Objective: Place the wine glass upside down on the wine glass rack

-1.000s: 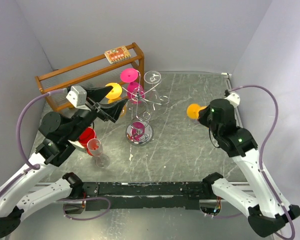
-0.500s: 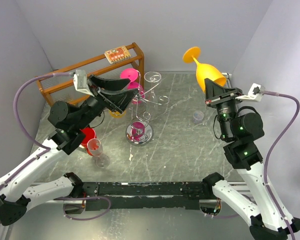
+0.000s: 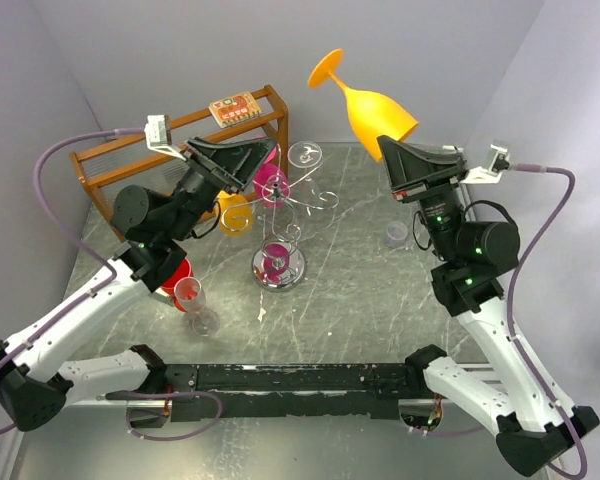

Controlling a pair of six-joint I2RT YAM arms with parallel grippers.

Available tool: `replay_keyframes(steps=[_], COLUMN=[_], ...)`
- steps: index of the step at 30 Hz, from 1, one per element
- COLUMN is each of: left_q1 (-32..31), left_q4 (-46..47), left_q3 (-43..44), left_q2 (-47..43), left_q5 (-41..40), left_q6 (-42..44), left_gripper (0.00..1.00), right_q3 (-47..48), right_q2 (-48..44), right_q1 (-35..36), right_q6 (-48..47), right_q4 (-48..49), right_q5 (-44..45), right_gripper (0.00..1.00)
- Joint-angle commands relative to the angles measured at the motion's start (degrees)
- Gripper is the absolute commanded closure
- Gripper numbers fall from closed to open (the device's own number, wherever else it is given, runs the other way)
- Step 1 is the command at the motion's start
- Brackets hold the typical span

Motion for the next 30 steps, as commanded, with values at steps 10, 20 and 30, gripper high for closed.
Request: replay_keyframes(steps=[10, 20, 30], left_q1=[-0.17, 0.94, 1.02], left_q4=[3.42, 3.70, 6.31], left_q3=[5.14, 6.72, 6.52], left_q2=[6.27, 7.32, 8.09], left_q5=[-1.80, -2.87, -4.07], left_q6=[-4.70, -4.22, -4.57], left_gripper=[0.18, 0.26, 0.51], right_q3=[-3.07, -2.35, -2.01], right_q2=[6.43, 9.62, 10.35], right_q1=[0.06, 0.07, 0.06], right_q6=[10.35, 13.27, 13.36], right_q4=[15.05, 20.68, 20.48], right_q5=[-19.22, -28.97, -34.25], right_gripper=[1.00, 1.00, 1.00])
